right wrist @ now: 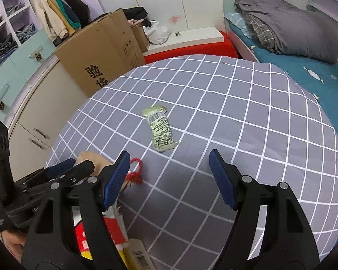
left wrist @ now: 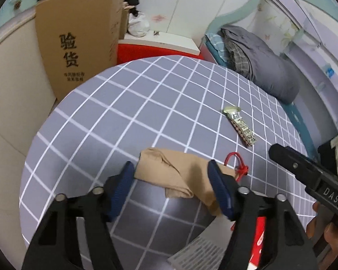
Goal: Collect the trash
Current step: 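Move both tools back over the table toward the paper bags, then grasp the brown paper bag with the left tool while the right tool grasps the snack bar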
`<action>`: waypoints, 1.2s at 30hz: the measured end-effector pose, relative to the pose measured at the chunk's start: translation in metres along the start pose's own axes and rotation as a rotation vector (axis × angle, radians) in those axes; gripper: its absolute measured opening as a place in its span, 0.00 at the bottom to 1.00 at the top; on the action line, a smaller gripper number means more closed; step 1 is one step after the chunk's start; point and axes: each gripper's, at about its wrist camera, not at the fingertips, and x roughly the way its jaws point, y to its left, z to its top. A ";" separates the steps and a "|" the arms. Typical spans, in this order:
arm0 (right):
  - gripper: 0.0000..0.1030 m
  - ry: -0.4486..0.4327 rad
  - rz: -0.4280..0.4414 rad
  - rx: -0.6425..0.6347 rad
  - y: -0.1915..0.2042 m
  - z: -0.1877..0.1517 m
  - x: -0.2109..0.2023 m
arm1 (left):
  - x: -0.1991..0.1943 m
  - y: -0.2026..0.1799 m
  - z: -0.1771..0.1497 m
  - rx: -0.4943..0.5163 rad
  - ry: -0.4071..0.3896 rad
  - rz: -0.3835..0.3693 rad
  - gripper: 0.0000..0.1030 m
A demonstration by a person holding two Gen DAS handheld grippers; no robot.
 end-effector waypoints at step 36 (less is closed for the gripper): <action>0.16 -0.030 0.171 -0.116 0.081 -0.025 -0.044 | -0.146 0.039 -0.010 -0.015 -0.333 0.098 0.03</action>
